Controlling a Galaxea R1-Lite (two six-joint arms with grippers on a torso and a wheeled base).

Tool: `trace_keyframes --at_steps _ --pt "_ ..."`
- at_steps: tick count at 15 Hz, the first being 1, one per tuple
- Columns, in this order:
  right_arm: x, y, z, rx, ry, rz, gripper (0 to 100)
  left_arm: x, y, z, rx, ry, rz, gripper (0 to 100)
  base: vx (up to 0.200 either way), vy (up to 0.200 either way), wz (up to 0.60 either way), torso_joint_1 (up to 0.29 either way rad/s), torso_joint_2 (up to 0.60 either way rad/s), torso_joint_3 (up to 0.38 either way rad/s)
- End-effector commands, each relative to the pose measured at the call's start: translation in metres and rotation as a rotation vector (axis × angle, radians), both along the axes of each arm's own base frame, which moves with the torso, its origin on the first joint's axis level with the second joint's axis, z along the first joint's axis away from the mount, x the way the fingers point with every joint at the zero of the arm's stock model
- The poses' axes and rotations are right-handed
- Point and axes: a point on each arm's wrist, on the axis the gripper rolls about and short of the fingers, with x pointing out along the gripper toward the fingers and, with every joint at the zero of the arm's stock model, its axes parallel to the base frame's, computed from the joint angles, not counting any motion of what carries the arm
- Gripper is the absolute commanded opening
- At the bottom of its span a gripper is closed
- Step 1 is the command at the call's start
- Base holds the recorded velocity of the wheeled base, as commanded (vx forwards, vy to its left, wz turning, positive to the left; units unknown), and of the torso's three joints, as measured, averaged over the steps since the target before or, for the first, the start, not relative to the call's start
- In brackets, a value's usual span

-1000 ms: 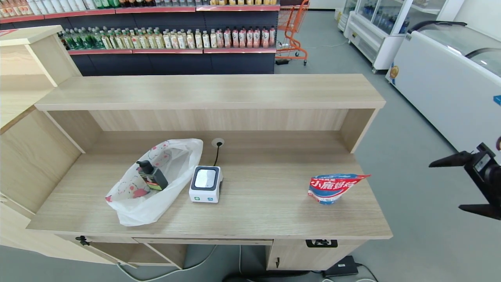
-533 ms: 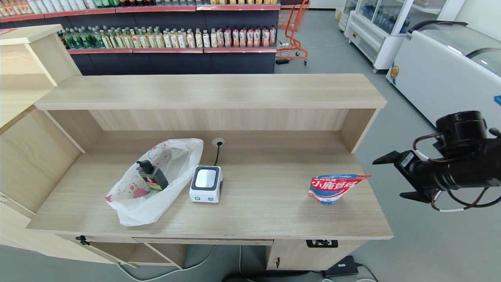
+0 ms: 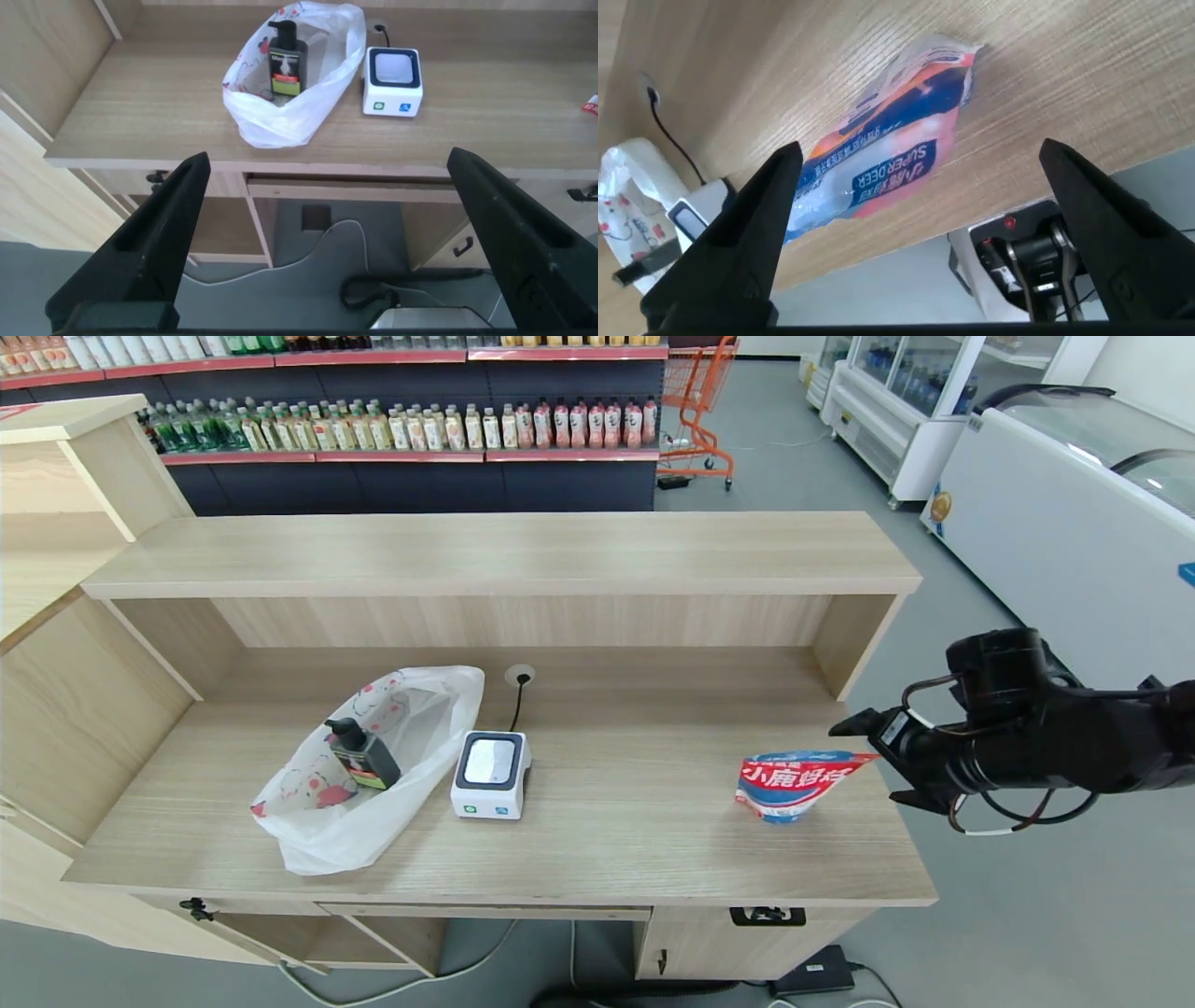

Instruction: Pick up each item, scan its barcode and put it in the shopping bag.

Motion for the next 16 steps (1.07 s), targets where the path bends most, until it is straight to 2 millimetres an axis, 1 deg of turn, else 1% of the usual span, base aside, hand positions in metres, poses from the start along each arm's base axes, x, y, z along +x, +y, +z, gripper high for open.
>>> trace_keyframes --at_steps 1,5,8,9,11,12,15,16 --pt "0.009 0.006 -0.020 -0.023 0.032 0.027 100 0.000 0.000 0.000 0.000 0.000 0.000 100 0.000 0.000 0.00 0.000 0.00 0.000" --pt "0.016 0.010 -0.034 -0.036 0.032 0.049 100 0.000 0.000 0.000 0.000 0.000 0.000 100 0.000 0.000 0.00 0.000 0.00 0.000" --pt "0.022 0.018 -0.047 -0.055 0.033 0.054 100 0.000 0.000 0.000 0.000 0.000 0.000 100 0.000 0.000 0.00 0.000 0.00 0.000" --pt "0.023 0.023 -0.051 -0.065 0.029 0.071 100 0.000 0.000 0.000 0.000 0.000 0.000 100 0.000 0.000 0.00 0.000 0.00 0.000" --pt "0.026 0.025 -0.054 -0.082 0.009 0.090 100 0.000 0.000 0.000 0.000 0.000 0.000 100 0.000 0.000 0.00 0.000 0.00 0.000" --pt "0.027 0.030 -0.058 -0.097 0.000 0.117 100 0.000 0.000 0.000 0.000 0.000 0.000 100 0.000 0.000 0.00 0.000 0.00 0.000" --pt "0.030 0.030 -0.070 -0.129 0.002 0.129 100 0.000 0.000 0.000 0.000 0.000 0.000 100 0.000 0.000 0.00 0.000 0.00 0.000" --pt "0.032 0.030 -0.078 -0.149 0.001 0.109 100 0.000 0.000 0.000 0.000 0.000 0.000 100 0.000 0.000 0.00 0.000 0.00 0.000"
